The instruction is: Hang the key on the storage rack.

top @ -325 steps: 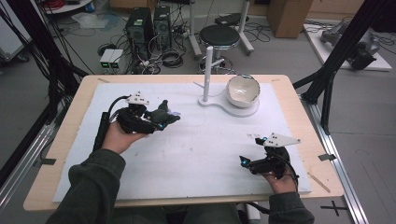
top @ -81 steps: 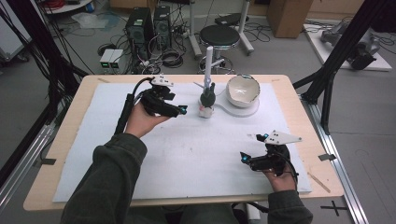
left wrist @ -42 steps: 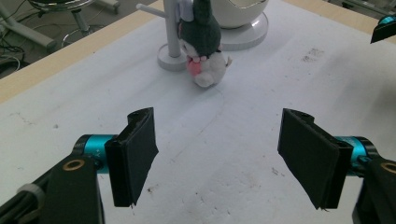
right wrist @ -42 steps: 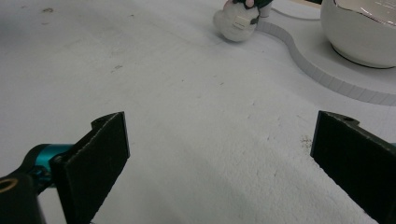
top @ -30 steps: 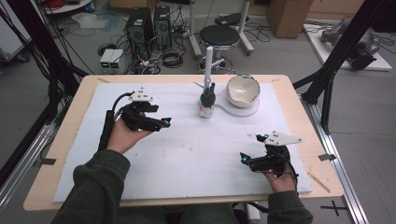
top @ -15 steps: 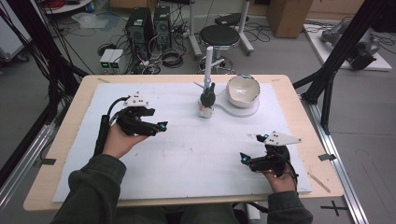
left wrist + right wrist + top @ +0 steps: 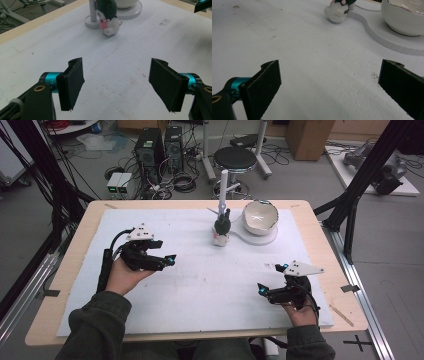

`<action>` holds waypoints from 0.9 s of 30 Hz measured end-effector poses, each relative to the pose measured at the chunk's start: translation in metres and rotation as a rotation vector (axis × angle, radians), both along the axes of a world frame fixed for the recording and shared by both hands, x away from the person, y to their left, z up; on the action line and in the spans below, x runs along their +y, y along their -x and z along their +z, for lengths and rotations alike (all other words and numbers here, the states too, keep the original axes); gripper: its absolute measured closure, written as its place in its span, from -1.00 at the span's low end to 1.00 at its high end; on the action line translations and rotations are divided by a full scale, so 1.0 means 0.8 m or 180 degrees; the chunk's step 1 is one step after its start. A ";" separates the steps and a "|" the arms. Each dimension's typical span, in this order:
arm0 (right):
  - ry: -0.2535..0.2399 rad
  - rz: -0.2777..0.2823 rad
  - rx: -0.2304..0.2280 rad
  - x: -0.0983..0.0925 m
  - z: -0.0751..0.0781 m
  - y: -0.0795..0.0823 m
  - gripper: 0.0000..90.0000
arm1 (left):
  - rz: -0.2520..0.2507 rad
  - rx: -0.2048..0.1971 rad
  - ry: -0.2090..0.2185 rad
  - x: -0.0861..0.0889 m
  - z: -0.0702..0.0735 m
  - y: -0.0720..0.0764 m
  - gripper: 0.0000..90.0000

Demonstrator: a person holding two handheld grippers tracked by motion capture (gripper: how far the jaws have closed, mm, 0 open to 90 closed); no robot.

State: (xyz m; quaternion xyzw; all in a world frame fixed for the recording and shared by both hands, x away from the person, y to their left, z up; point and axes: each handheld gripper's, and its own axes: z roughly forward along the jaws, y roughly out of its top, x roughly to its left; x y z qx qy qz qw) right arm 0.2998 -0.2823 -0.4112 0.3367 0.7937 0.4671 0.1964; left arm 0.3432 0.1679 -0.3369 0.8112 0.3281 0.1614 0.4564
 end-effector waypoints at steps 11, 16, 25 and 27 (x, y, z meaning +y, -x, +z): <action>0.0011 -0.0013 -0.0009 -0.001 0.001 0.001 -0.92 | 0.0047 -0.0010 0.0031 0.013 -0.008 0.013 -0.37; 0.0005 -0.0022 -0.0014 -0.001 0.002 0.002 -0.92 | 0.0064 -0.0014 0.0031 0.019 -0.011 0.016 -0.39; 0.0006 -0.0031 -0.0012 -0.001 0.001 0.002 -0.92 | 0.0084 -0.0014 0.0068 0.026 -0.016 0.024 -0.39; 0.0007 -0.0034 -0.0013 0.000 0.001 0.002 -0.92 | 0.0101 -0.0004 0.0077 0.027 -0.019 0.026 -0.39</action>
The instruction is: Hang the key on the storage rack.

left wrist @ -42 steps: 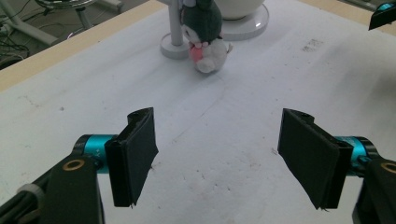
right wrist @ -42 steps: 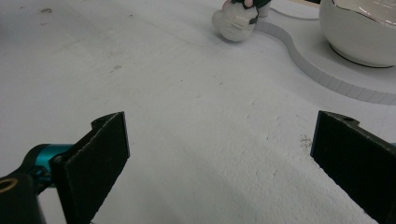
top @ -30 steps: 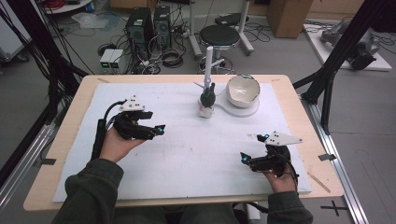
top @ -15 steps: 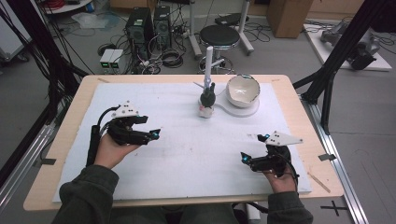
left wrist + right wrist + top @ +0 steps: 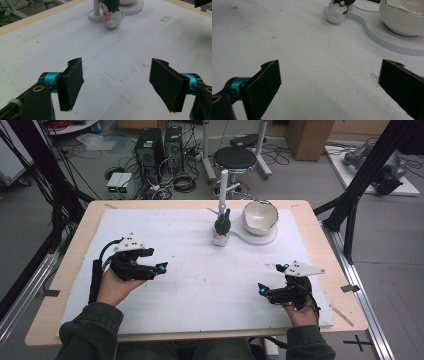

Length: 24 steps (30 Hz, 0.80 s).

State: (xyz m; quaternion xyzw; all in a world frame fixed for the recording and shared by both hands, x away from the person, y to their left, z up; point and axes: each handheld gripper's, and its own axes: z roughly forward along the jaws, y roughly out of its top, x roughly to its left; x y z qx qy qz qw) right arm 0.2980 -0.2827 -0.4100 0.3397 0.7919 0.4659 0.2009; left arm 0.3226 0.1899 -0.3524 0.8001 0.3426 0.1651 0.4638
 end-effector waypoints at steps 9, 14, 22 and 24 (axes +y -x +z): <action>0.0003 -0.0011 -0.0009 -0.001 0.000 0.000 -0.92 | 0.0002 -0.0013 -0.0051 0.004 -0.008 0.009 -0.40; 0.0002 0.0000 -0.0016 -0.001 0.000 0.000 -0.92 | 0.0006 -0.0011 -0.0024 0.006 -0.011 0.014 -0.40; -0.0005 -0.0012 -0.0014 -0.001 0.000 0.001 -0.92 | 0.0001 -0.0034 -0.0037 0.010 -0.015 0.022 -0.41; -0.0001 -0.0012 -0.0019 -0.001 0.000 0.001 -0.92 | 0.0008 -0.0032 -0.0039 0.011 -0.016 0.024 -0.41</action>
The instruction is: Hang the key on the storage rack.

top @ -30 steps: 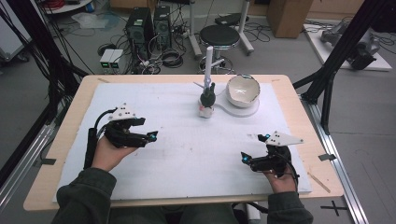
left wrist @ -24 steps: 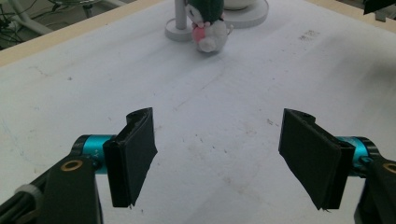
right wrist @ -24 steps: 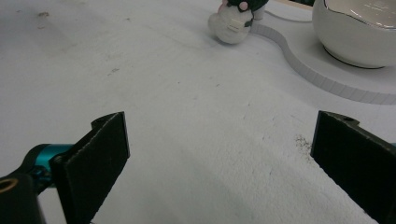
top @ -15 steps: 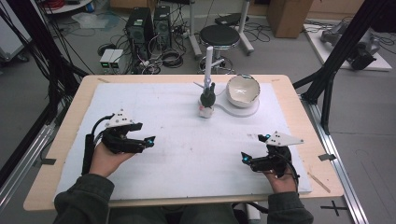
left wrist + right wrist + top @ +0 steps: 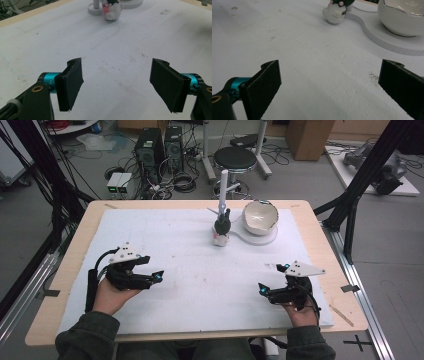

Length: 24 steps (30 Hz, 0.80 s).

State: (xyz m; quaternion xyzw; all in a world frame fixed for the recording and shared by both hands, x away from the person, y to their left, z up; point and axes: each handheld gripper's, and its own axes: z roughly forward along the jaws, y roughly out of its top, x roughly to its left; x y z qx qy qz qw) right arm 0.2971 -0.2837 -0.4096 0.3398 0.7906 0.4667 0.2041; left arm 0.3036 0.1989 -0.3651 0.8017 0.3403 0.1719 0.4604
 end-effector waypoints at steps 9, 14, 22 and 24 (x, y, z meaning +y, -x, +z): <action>-0.0001 0.0001 0.0015 0.001 0.000 0.000 -0.92 | 0.0033 -0.0011 0.0030 0.005 -0.005 0.008 -0.42; 0.0004 -0.0012 -0.0003 0.000 0.000 0.000 -0.92 | 0.0044 -0.0001 0.0034 0.009 -0.009 0.013 -0.43; -0.0008 -0.0020 0.0012 0.001 0.000 0.001 -0.92 | 0.0053 0.0032 0.0032 0.015 -0.018 0.018 -0.46; -0.0007 -0.0022 0.0014 0.001 0.000 0.001 -0.92 | 0.0047 0.0034 0.0036 0.017 -0.021 0.020 -0.46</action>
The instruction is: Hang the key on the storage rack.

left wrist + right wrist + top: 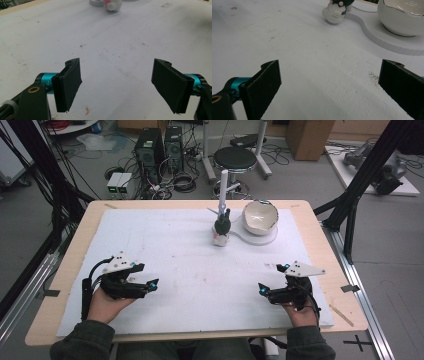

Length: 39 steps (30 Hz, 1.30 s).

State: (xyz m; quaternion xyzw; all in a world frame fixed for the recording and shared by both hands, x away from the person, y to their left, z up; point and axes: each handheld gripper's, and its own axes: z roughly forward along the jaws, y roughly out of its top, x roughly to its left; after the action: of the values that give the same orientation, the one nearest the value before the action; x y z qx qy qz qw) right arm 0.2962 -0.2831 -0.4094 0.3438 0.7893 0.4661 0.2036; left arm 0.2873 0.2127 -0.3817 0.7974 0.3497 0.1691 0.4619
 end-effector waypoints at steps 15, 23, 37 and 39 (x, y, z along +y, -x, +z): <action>0.0039 0.0017 -0.0002 0.001 0.000 0.000 -0.92 | 0.0039 -0.0036 -0.0010 0.010 -0.013 0.014 -0.47; 0.0037 0.0010 0.0018 0.002 -0.001 0.000 -0.92 | 0.0072 -0.0035 -0.0024 0.017 -0.020 0.022 -0.47; 0.0039 0.0012 0.0024 0.003 -0.002 0.000 -0.92 | 0.0097 -0.0076 -0.0036 0.025 -0.028 0.033 -0.47; 0.0037 0.0011 0.0025 0.003 -0.002 0.000 -0.92 | 0.0092 -0.0079 -0.0044 0.026 -0.029 0.034 -0.47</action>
State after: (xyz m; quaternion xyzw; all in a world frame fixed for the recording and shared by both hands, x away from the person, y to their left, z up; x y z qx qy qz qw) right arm 0.2965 -0.2805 -0.4113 0.3430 0.7935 0.4605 0.2016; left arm 0.2597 0.2338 -0.4051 0.7933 0.3543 0.1880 0.4581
